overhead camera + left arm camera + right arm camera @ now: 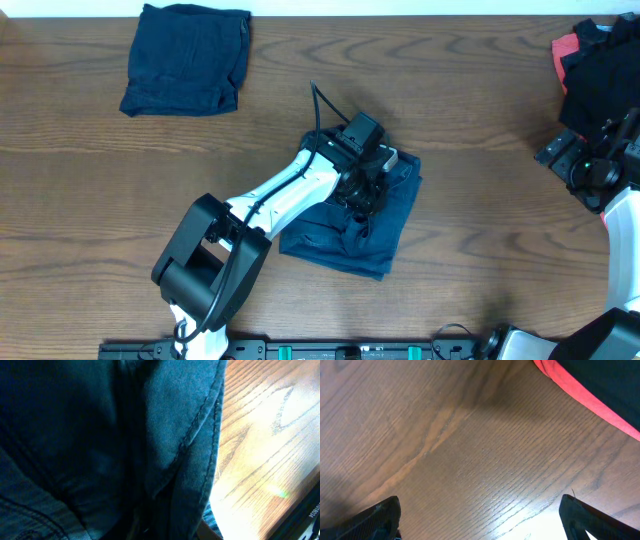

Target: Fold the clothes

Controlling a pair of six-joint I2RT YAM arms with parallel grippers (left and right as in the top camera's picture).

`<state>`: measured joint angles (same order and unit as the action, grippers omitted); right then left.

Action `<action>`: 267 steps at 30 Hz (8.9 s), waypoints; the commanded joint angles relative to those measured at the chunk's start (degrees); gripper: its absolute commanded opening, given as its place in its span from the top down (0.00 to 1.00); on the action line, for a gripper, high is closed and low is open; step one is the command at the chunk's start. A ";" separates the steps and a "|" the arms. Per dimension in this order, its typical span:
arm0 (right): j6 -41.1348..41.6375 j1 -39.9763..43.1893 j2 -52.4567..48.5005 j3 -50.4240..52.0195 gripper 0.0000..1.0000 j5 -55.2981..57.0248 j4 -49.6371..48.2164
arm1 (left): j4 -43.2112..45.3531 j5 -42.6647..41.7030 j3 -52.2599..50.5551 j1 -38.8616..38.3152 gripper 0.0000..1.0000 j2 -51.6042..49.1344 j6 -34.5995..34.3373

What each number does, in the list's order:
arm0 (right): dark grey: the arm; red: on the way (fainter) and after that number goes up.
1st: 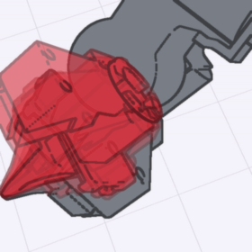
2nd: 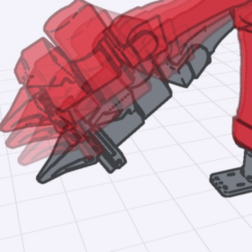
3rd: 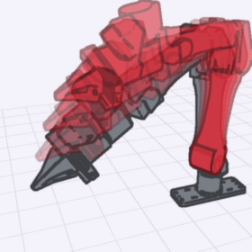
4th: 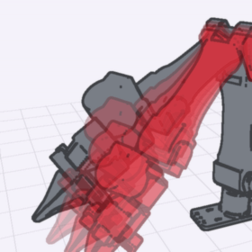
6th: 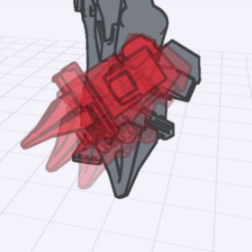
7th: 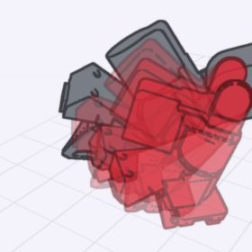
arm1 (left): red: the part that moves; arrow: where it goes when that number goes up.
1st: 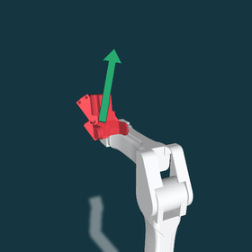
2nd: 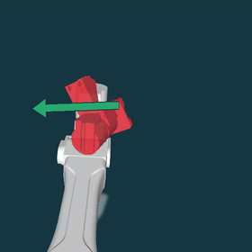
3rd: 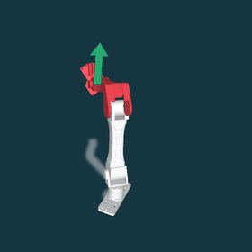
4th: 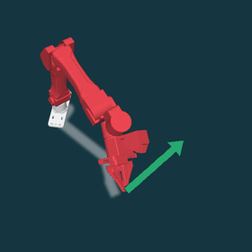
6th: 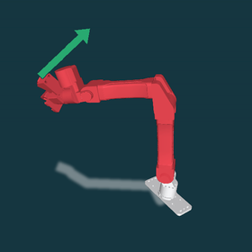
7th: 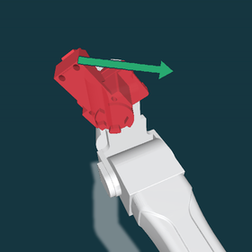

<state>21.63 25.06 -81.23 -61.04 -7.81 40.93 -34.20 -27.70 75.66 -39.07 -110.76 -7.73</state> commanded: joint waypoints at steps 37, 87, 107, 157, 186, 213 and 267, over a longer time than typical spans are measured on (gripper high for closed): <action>-0.92 0.37 -0.33 -0.68 0.01 0.55 0.04 | -16.96 1.07 0.31 6.99 0.94 5.44 0.04; -0.92 0.37 -0.33 -0.68 0.01 0.55 0.04 | -0.37 -4.90 -10.40 -8.44 0.94 -0.04 -7.39; -0.90 0.37 -0.33 -0.68 0.01 0.55 0.02 | 5.33 0.90 -7.34 -7.32 0.85 20.37 -3.72; -0.92 0.37 -0.33 -0.68 0.01 0.55 0.04 | 38.60 2.67 -6.78 1.84 0.33 9.44 -8.59; -0.92 0.37 -0.33 -0.68 0.01 0.55 0.02 | -14.67 -5.84 -16.90 21.16 0.51 6.49 12.20; -0.92 0.37 -0.33 -0.68 0.01 0.55 0.02 | -13.66 17.94 -12.79 22.49 0.01 22.43 8.52; -0.92 0.37 -0.33 -0.68 0.01 0.55 0.04 | -0.72 -17.25 -12.94 25.99 0.70 -0.59 25.46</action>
<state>21.63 25.06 -81.28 -61.06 -7.66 40.93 -36.80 -44.80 63.07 -12.49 -110.59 18.76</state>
